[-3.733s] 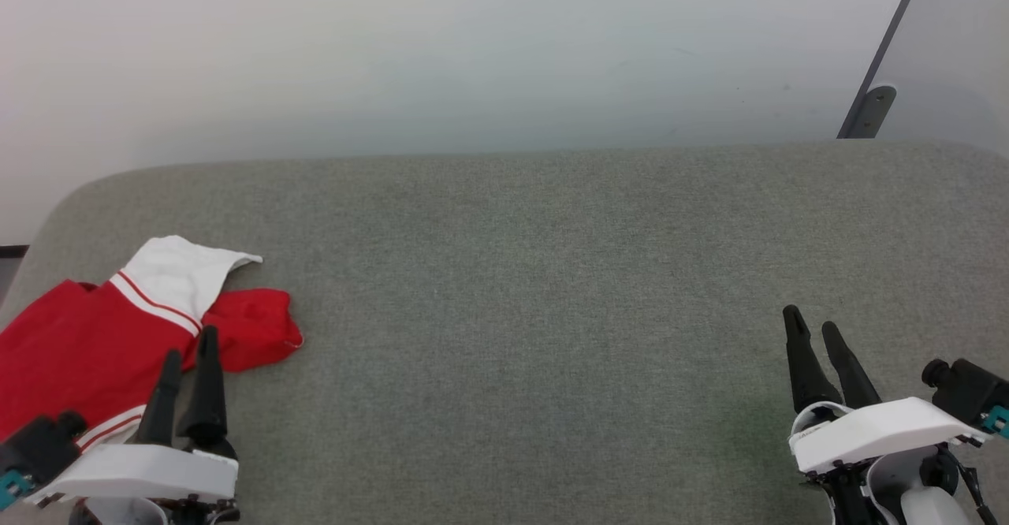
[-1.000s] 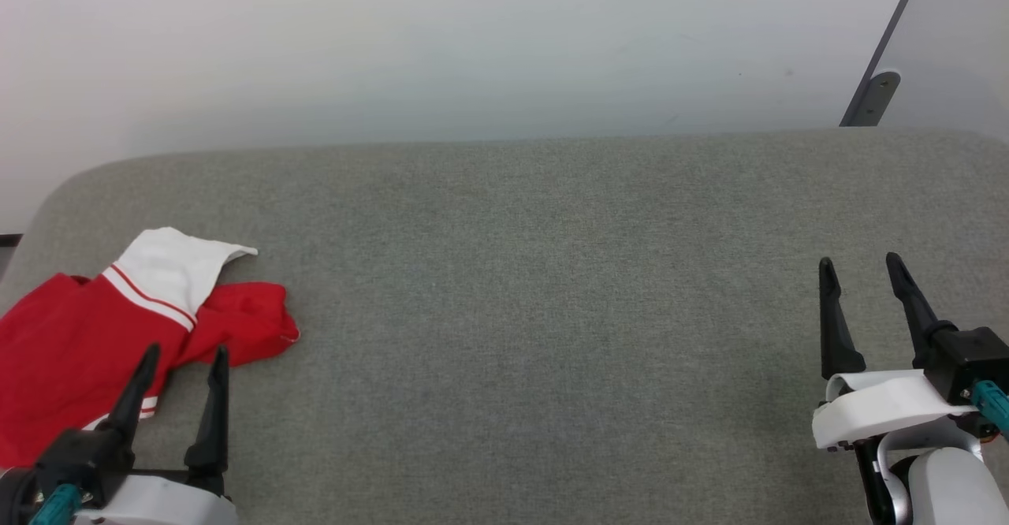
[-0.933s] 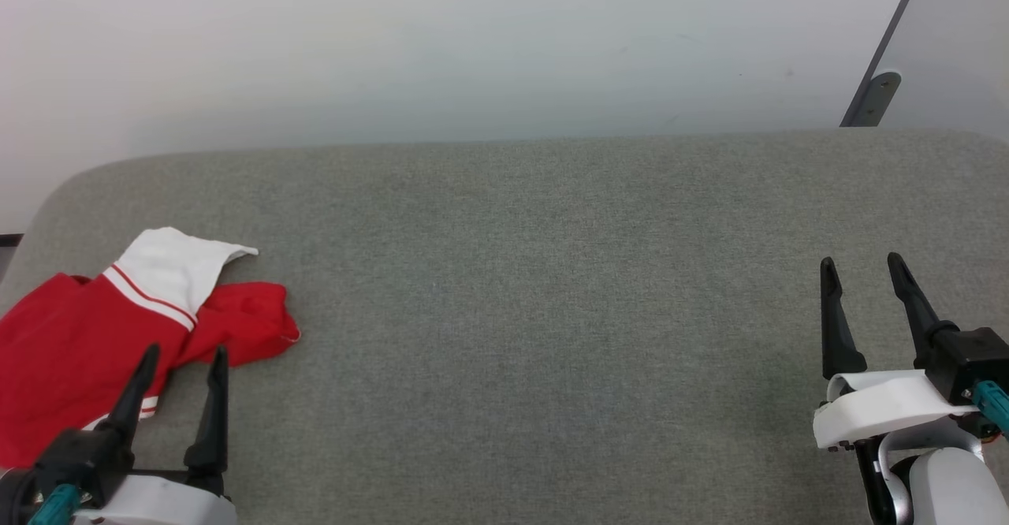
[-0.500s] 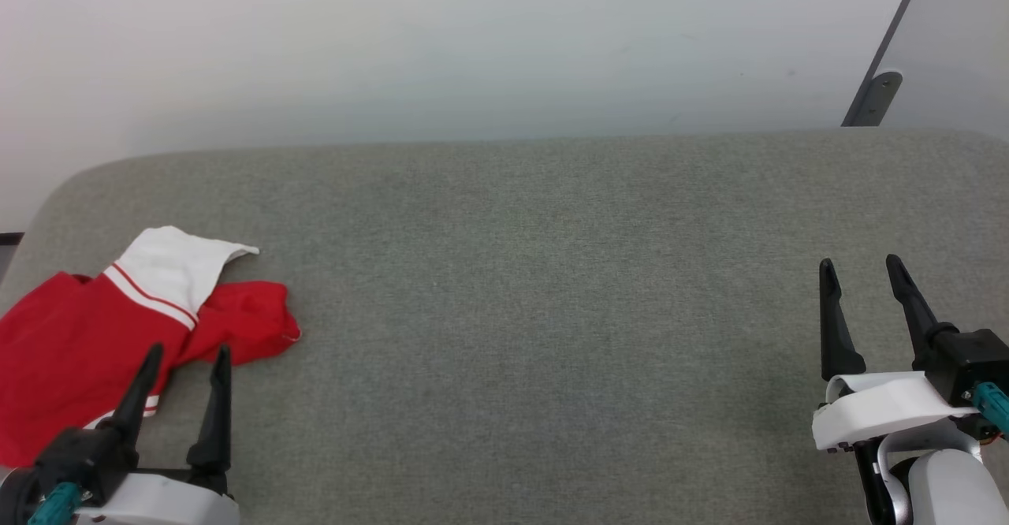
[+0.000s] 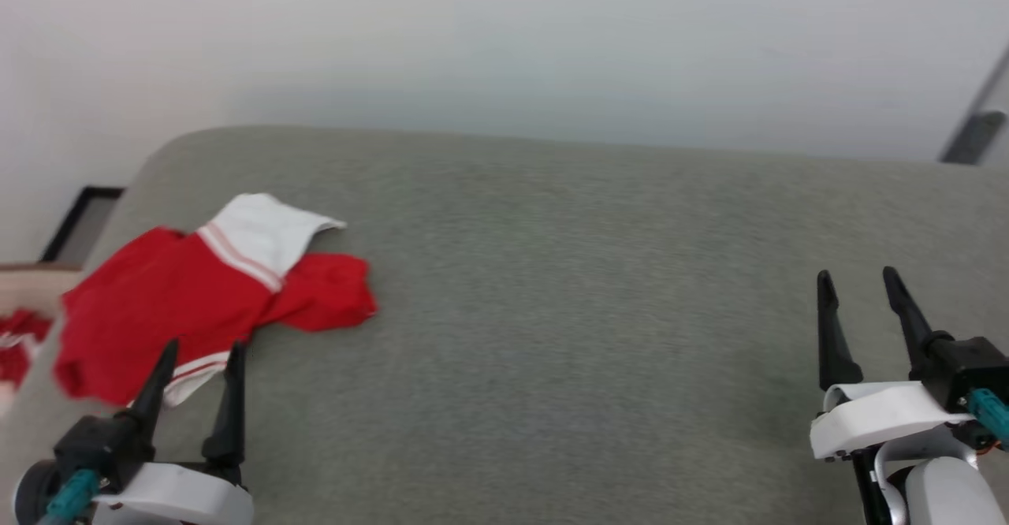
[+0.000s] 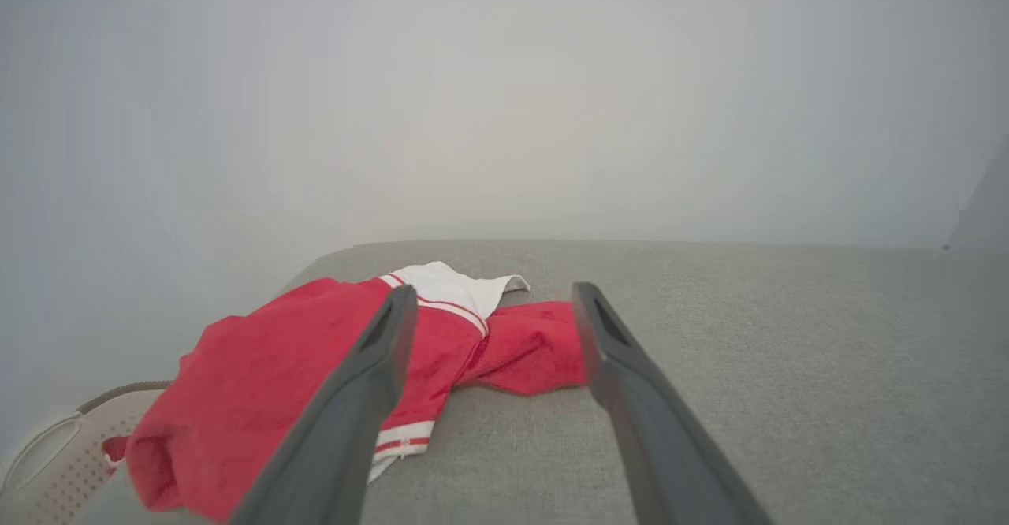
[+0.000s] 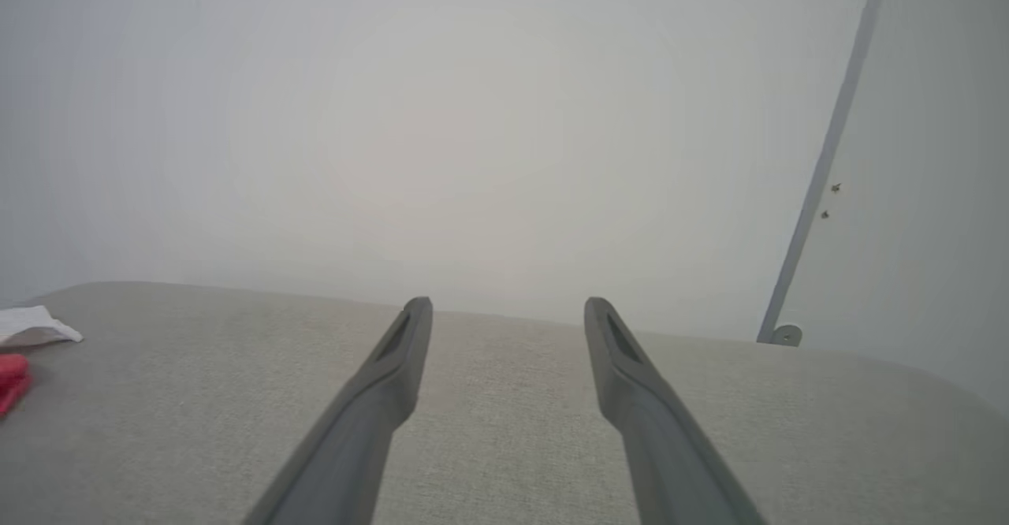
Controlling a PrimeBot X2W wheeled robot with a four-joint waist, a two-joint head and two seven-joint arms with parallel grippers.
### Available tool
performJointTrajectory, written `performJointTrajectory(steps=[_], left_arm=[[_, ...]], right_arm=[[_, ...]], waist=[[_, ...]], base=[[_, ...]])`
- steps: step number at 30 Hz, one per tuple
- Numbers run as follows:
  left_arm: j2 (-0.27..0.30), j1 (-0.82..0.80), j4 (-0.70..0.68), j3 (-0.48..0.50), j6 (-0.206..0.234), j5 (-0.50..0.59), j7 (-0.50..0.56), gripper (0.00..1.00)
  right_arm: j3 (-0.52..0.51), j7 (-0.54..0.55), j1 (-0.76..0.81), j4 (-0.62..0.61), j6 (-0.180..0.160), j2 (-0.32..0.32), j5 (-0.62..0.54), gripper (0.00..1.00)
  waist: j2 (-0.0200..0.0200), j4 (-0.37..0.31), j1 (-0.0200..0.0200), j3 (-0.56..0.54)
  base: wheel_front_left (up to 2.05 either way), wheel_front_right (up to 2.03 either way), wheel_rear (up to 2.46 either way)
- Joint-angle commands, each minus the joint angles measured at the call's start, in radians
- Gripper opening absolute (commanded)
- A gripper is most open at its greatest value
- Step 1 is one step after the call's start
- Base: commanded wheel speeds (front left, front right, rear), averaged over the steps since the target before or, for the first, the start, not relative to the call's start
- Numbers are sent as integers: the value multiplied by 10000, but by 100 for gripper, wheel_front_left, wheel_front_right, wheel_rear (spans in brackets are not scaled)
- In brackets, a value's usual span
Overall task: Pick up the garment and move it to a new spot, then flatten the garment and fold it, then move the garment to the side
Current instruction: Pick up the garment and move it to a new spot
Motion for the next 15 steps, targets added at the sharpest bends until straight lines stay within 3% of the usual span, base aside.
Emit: performJointTrajectory(steps=[1, 6, 15], left_arm=[[-82, -23, 104, 24, 2, 102, 3, 100], [-230, -125, 327, -72, 2, 187, 4, 100], [-467, 32, 450, 434, 5, 166, 3, 100]], right_arm=[[110, -11, -13, 124, -8, -1, -21, 100], [279, -11, -97, 398, -8, 1, 21, 100], [988, -11, -420, 812, -8, 18, 258, 100]], waist=[[0, 1132, 0, -193], [0, 2303, 0, -369], [0, 3609, 0, -469]], base=[[0, 0, 0], [0, 0, 0], [0, 0, 0]])
